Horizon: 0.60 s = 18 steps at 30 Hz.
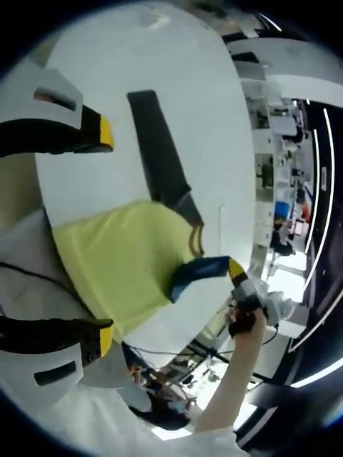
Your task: Fold the garment on the visible template until the final outline fits inside the template.
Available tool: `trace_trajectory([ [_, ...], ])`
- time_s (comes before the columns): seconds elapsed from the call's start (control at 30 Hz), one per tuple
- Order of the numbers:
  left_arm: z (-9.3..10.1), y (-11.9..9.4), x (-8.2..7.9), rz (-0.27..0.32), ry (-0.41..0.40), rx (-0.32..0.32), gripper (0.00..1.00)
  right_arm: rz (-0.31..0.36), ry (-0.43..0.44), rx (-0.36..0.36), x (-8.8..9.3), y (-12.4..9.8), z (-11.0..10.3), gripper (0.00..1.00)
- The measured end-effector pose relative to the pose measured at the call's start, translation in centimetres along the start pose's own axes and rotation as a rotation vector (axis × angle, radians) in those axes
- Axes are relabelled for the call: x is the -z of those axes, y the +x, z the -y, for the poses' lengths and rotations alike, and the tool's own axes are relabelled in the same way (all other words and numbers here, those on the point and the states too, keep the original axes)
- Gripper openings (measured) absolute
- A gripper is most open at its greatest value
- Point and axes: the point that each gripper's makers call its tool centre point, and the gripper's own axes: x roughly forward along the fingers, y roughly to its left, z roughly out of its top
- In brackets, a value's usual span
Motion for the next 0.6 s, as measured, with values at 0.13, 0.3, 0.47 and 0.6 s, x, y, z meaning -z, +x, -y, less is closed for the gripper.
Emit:
trace_trajectory([
  [0.13, -0.2, 0.0, 0.2, -0.004, -0.004, -0.003, 0.93, 0.130, 0.126, 0.011, -2.5, -1.0, 0.5, 0.02],
  [0.3, -0.1, 0.5, 0.2, -0.008, -0.004, 0.007, 0.92, 0.190, 0.282, -0.021, -2.8, -0.5, -0.4, 0.02],
  [0.47, 0.1, 0.6, 0.1, -0.007, 0.001, 0.019, 0.92, 0.122, 0.220, 0.009, -0.9, 1.6, -0.5, 0.02],
  [0.6, -0.3, 0.6, 0.2, -0.007, -0.005, 0.018, 0.92, 0.058, 0.186, 0.034, 0.9, 3.1, 0.0, 0.02],
])
